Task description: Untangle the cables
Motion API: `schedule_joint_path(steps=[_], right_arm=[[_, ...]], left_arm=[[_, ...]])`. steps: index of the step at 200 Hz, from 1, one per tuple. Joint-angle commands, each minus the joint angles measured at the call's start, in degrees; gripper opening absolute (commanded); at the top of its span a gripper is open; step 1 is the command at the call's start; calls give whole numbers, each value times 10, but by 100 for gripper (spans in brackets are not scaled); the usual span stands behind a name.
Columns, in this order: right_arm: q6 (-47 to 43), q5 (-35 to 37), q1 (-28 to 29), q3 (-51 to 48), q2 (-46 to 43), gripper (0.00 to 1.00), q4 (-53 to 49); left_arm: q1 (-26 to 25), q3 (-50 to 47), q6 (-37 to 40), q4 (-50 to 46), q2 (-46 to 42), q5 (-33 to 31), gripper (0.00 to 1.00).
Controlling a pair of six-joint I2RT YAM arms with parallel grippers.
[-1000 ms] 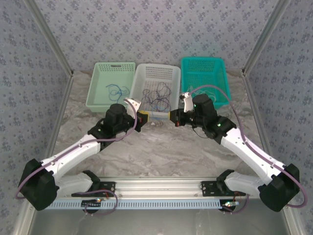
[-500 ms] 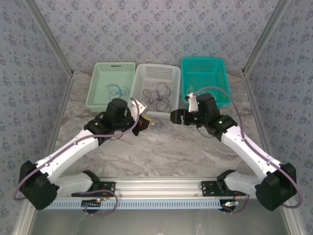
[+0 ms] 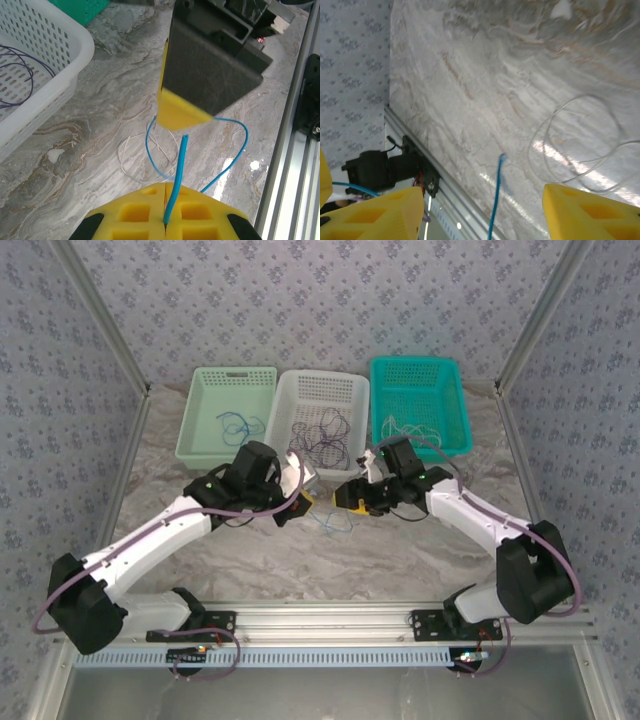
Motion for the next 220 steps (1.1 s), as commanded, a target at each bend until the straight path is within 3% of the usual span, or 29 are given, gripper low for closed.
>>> schedule_joint_path(steps=[1,79,142,220], right_arm=[[-16,-57,12,23,19,65,-33],[-18,-96,56,62,98,45,-42],[-88,-53,61,89,111,53,-125],[-97,-39,67,97,142,56,-147]], left_arm=[[-6,23,26,-18,4,-10,0],[-23,38,44,-16,3,-47,0],[-24,40,54,-30,-1,-68,0],[-24,29,55,-4,-40,-116,0]])
